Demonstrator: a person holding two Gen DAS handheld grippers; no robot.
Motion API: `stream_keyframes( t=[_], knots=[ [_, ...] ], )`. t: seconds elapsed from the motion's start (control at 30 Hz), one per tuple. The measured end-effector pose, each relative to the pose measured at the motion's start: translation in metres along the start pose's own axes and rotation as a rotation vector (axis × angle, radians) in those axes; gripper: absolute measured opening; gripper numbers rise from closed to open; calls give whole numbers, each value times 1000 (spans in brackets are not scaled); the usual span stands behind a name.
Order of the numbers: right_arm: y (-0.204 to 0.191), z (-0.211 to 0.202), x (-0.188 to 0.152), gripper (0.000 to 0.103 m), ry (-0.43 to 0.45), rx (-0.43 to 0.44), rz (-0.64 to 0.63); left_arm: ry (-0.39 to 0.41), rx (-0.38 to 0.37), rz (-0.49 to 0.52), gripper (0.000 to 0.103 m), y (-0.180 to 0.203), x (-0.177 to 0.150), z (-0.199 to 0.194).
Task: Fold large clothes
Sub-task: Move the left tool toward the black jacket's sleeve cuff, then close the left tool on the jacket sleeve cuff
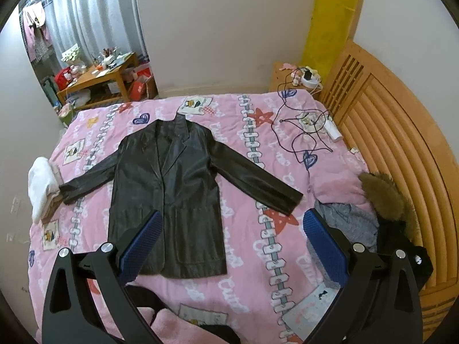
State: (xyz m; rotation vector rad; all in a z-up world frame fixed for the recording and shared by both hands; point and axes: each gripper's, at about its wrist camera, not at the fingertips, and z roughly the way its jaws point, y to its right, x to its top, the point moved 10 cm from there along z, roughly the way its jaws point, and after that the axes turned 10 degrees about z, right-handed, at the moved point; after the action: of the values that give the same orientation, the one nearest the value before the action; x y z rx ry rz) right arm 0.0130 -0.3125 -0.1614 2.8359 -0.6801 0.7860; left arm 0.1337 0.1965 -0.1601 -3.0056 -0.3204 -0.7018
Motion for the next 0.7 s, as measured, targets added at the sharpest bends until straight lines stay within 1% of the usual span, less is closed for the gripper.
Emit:
stream_keyframes(
  t=[0.1,0.13,0.23,0.3,0.33,0.43,0.47,0.5,0.53,0.6,0.67,0.7],
  knots=[
    [-34,14,13,95,5,20,35,-51,-13,-67,98,-43,33,56],
    [-53,20,19,95,-1,20,43,-67,-7,-81,98,-53,42,74],
    [-102,42,28,95,-39,48,53,-116,10,-110,98,-90,72,142],
    [-145,61,33,95,-58,66,37,-164,21,-118,98,-114,86,201],
    [-159,68,36,95,-56,62,21,-191,17,-126,98,-126,91,232],
    [-210,91,44,95,-64,71,-29,-235,-50,-163,98,-146,101,315],
    [-226,99,45,95,-70,83,-43,-272,-42,-156,98,-153,100,348],
    [-243,109,44,95,-78,95,-63,-289,-45,-151,98,-157,99,370],
    [-253,116,43,95,-85,98,-80,-310,-52,-143,97,-161,98,401],
    [-276,136,34,95,-108,94,-126,-335,-39,-99,98,-165,96,443],
    [-287,152,24,95,-132,88,-144,-360,-27,-60,98,-170,94,485],
    [-292,163,15,95,-163,83,-148,-379,-6,-58,98,-177,93,505]
  ],
)
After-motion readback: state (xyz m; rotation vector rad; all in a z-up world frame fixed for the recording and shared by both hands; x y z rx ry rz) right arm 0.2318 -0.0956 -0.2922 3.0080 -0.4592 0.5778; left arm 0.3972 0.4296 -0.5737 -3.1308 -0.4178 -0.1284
